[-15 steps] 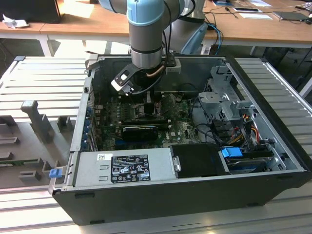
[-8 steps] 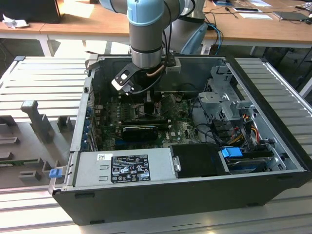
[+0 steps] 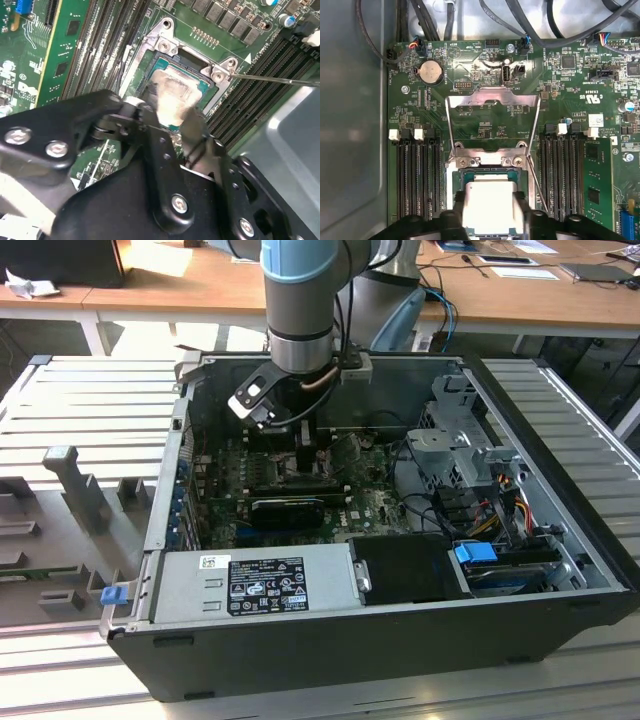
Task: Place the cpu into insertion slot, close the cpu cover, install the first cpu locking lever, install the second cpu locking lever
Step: 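Place the cpu into insertion slot, then close the cpu cover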
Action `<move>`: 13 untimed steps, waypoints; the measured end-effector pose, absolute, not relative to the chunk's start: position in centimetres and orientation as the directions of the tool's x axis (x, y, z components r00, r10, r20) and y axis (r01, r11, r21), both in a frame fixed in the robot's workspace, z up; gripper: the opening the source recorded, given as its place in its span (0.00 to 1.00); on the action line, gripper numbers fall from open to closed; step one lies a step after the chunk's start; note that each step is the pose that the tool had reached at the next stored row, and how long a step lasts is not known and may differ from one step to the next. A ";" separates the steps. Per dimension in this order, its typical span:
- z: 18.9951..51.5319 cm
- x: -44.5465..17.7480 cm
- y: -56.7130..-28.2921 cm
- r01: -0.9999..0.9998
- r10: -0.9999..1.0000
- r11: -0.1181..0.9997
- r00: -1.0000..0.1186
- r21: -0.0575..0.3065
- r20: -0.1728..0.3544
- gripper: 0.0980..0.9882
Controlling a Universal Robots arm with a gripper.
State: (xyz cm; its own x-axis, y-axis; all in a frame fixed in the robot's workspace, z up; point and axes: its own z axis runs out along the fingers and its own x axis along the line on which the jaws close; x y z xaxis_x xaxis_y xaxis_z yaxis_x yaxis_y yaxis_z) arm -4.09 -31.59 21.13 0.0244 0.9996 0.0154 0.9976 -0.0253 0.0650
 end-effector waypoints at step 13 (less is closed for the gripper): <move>22.0 -4.1 -31.6 0.998 1.000 -0.027 0.026 0.065 0.014 0.01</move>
State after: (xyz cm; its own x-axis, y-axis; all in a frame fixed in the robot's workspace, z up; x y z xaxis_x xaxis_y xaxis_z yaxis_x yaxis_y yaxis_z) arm -4.09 -31.59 22.01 0.0263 0.9996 0.0138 0.9975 -0.0271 0.0651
